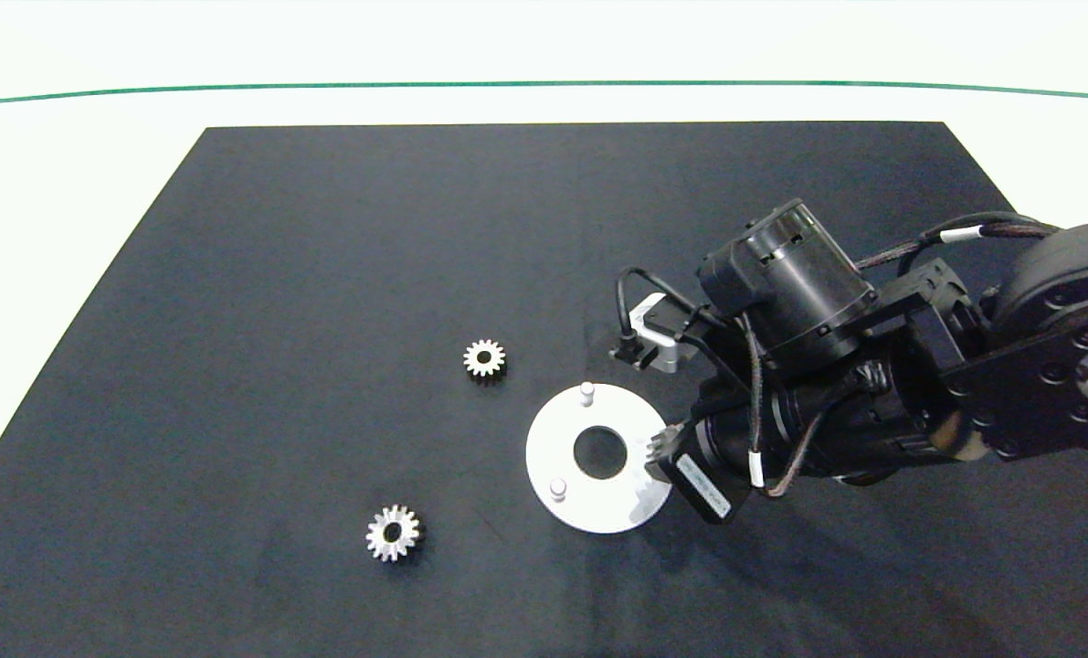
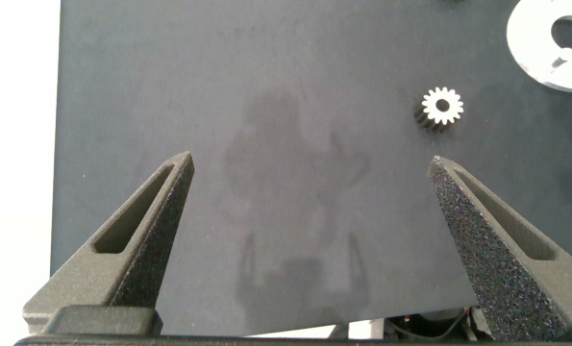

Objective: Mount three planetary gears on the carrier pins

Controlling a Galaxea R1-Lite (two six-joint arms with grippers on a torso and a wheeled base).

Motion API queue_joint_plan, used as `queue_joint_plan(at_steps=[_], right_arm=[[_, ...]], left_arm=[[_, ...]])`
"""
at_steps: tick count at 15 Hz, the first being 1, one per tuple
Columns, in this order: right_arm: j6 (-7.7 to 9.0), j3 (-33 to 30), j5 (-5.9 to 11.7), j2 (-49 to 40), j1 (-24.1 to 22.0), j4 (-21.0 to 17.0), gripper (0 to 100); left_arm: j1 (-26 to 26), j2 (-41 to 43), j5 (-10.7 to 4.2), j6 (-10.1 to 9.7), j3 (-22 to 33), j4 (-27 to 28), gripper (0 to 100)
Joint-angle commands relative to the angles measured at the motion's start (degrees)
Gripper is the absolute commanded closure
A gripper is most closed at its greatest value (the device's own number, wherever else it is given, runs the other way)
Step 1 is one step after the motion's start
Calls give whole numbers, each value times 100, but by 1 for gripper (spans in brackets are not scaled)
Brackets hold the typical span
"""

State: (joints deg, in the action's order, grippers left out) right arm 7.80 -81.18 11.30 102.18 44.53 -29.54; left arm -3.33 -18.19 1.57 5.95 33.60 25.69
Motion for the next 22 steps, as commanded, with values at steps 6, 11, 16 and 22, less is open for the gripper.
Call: queue_joint_plan(at_steps=[6,11,16,22], right_arm=[[20,-56,83,127,-6,-17,81],[20,-74,100,188,3,-17,81],[20,-91,100,346,3,1,81],[20,-144,109,390,-6,9,81]], left_arm=[[-1,-9,1,3,15,15,0],[-1,-9,1,3,15,7,0],[-1,-27,1,3,24,7,0],[-10,-97,10,-6,15,-29,0]])
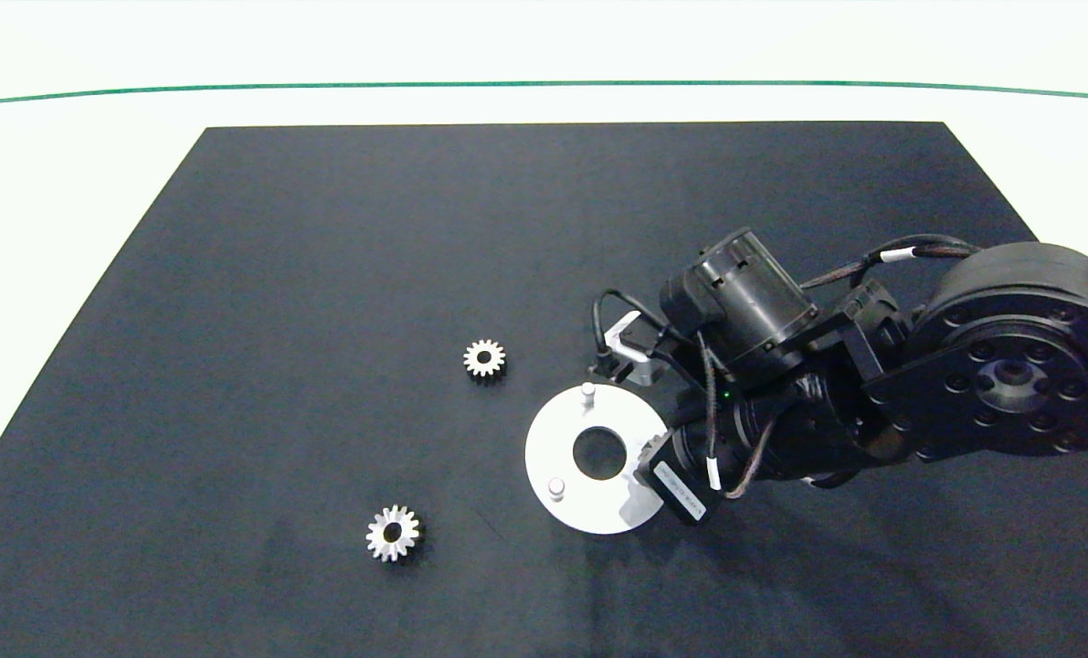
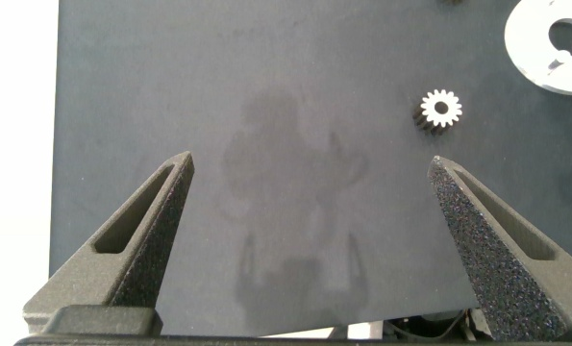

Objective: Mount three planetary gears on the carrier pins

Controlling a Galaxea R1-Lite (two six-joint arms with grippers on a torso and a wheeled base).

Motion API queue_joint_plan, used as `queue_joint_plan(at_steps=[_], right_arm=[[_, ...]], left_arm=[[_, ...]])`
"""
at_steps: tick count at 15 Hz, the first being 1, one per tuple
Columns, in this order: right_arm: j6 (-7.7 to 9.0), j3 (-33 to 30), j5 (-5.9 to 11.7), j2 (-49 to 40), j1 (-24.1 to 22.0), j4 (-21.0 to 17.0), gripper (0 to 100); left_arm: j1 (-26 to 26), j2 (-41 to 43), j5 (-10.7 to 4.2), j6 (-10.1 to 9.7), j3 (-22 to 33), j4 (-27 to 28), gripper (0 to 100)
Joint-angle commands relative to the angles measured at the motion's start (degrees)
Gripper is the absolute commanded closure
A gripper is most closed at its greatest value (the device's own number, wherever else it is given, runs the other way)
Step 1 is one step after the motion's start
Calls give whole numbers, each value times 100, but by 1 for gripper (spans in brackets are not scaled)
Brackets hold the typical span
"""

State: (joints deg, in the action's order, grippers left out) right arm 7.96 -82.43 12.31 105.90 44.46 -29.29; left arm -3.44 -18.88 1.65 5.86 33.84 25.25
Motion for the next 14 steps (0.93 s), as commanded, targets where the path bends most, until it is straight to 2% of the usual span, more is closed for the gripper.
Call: queue_joint_plan(at_steps=[1,2,3,10,11,14], right_arm=[[4,-18,8,18,1,-15,81],[13,-10,8,18,-7,-24,81],[4,-18,8,18,1,-24,0],[-5,8,17,-8,1,-33,0],[-31,140,70,-254,28,-50,0],[-49,992,193,-2179,98,-24,0]], left_arm=[[1,-28,2,2,-9,15,0],[1,-28,2,2,0,15,0],[1,-28,2,2,0,15,0],[10,-10,-6,2,0,15,0],[19,7,-6,2,8,15,0],[27,-10,-6,-24,-18,15,0]])
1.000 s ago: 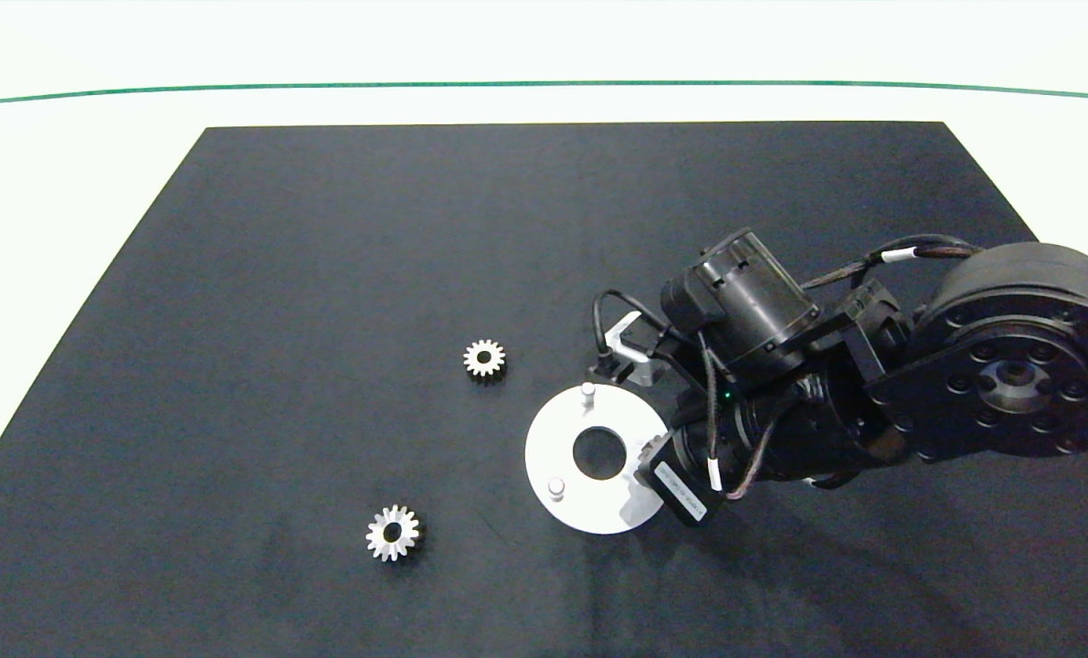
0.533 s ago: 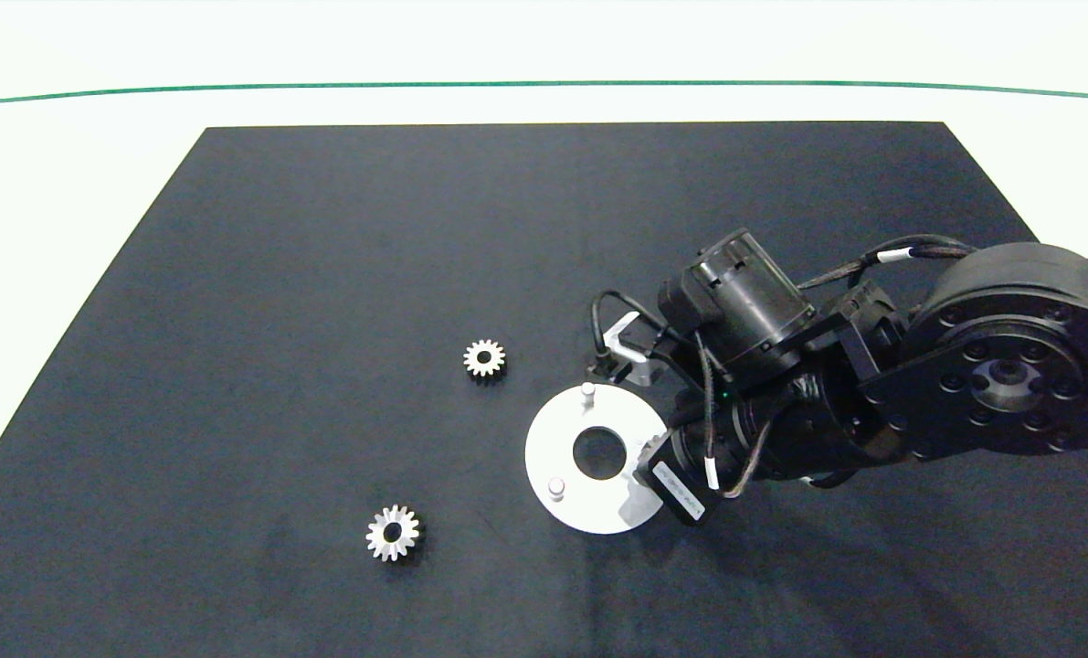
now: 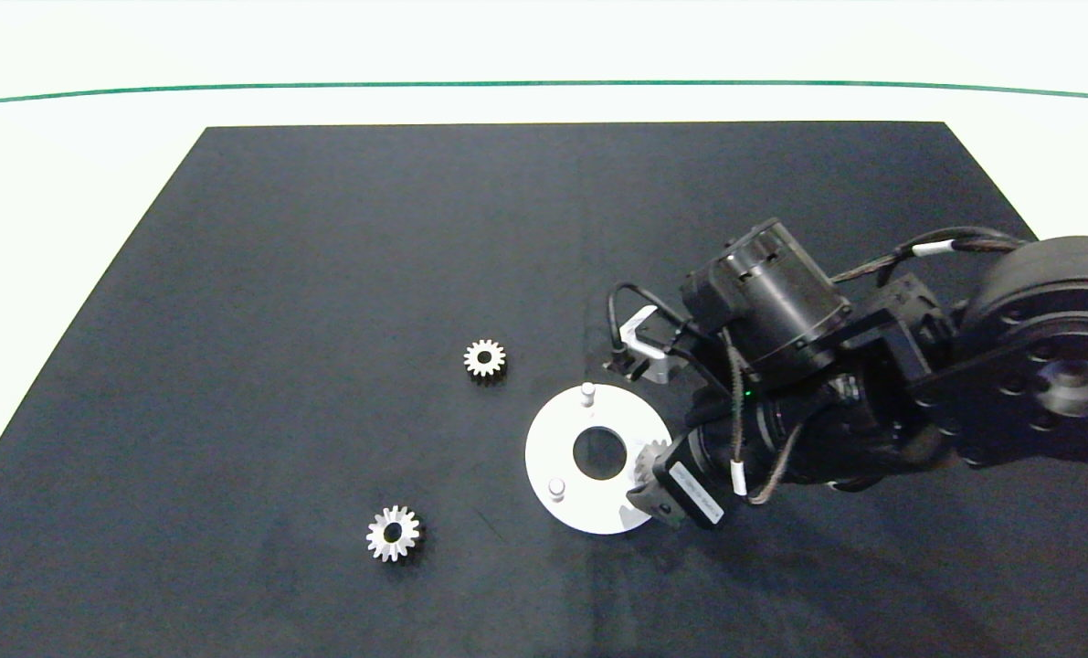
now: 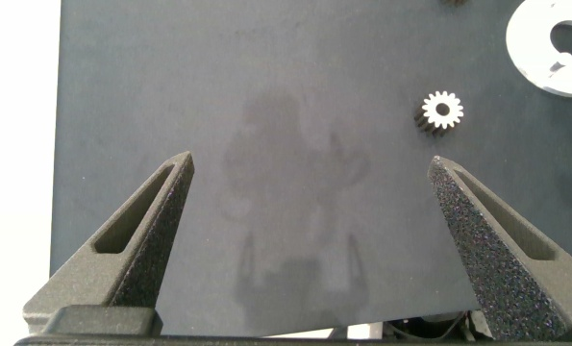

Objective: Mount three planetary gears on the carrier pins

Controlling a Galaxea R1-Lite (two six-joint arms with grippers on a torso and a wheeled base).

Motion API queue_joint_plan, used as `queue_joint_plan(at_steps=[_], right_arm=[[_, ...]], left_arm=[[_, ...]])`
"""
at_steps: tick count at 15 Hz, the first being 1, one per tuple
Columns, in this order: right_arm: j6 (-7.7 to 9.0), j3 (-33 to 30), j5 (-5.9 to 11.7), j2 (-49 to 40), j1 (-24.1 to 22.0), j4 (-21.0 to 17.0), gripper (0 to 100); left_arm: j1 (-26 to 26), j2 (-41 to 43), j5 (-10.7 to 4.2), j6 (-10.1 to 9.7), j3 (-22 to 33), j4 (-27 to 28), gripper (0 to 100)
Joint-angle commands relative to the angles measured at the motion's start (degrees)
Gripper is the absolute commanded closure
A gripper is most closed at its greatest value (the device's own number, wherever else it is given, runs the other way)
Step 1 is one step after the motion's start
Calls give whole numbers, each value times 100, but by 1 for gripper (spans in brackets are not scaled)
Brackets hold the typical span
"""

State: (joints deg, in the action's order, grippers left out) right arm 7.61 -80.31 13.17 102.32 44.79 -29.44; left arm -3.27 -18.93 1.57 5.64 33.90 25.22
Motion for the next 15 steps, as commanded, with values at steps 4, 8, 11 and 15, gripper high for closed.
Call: queue_joint_plan(at_steps=[4,8,11,15], right_arm=[[-233,2266,1039,-4545,-515,-27,0],[-84,2784,1171,-6567,-1816,-475,0],[206,2784,1171,-7894,-2431,-1222,0],[268,2819,1171,-9045,-2800,-2242,0]], left_arm=[[37,-181,1,-2,-235,-88,0],[-25,-251,71,227,-1351,-1265,0],[-236,-269,98,1167,-2037,-1327,0],[-570,-823,106,1334,-2010,-1529,0]])
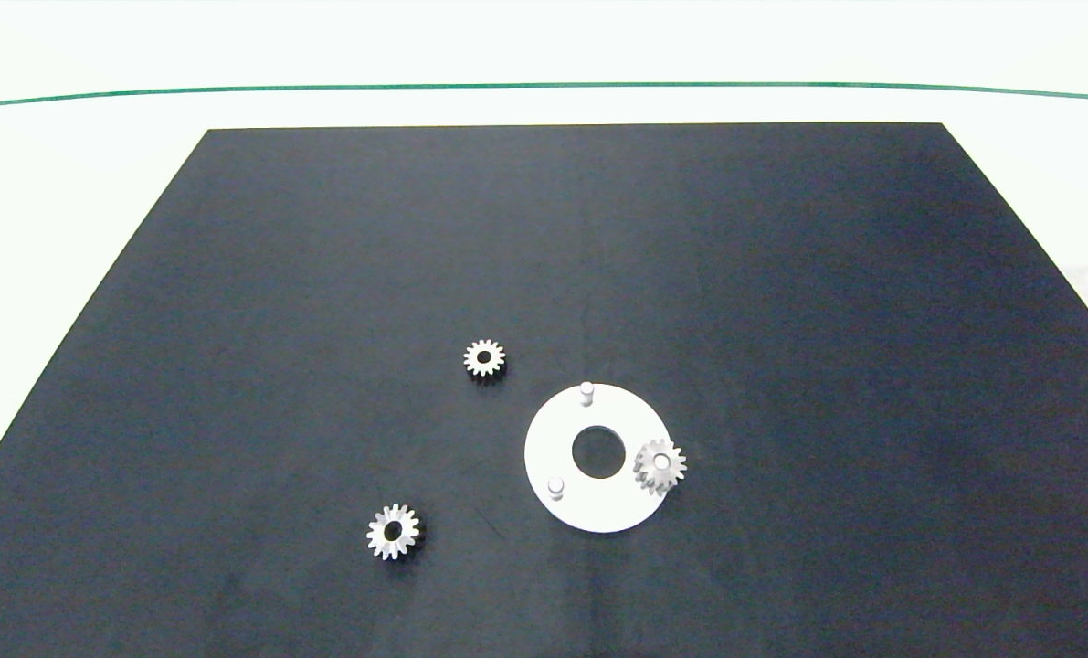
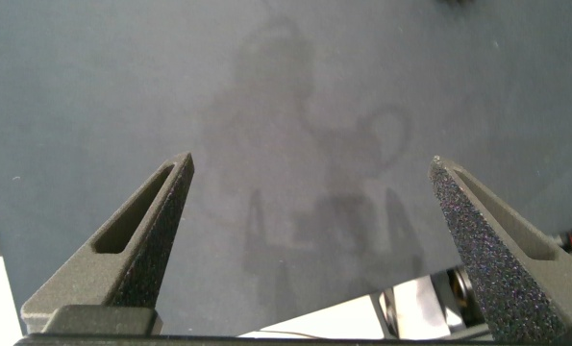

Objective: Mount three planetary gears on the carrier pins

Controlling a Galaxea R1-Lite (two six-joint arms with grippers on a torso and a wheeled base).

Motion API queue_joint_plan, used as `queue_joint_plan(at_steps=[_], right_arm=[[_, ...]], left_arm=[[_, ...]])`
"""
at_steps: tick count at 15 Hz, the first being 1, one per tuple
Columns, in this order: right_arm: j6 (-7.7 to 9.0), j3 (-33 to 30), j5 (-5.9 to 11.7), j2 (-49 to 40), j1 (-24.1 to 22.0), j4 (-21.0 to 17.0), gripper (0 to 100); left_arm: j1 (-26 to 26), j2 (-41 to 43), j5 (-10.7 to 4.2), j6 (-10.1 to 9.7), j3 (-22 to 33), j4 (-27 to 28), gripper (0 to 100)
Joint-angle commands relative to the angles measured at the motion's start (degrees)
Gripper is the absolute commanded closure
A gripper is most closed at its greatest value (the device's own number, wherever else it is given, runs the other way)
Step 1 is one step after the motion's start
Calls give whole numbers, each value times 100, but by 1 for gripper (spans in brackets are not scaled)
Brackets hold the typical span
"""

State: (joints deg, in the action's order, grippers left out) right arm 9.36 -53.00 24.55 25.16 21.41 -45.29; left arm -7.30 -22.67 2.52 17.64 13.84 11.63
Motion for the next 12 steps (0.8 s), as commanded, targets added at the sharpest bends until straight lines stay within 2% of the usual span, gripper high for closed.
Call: queue_joint_plan(at_steps=[1,4,6,7,9,12], right_arm=[[92,159,32,-1479,-585,-674,0],[92,431,23,-1901,-840,-674,0],[-119,546,-38,-1980,-901,-683,0],[-163,563,-56,-1980,-901,-683,0],[-154,915,-319,-1980,-919,-428,0],[-154,1301,-319,-1848,-910,249,0]], left_arm=[[-298,-694,11,372,31,-310,0],[-667,-1784,11,442,269,-961,0],[-940,-2417,3,468,330,-1471,0],[-1080,-2646,-6,460,339,-1664,0],[-1186,-3217,-24,442,330,-2033,0],[-1449,-3533,-68,424,330,-2350,0]])
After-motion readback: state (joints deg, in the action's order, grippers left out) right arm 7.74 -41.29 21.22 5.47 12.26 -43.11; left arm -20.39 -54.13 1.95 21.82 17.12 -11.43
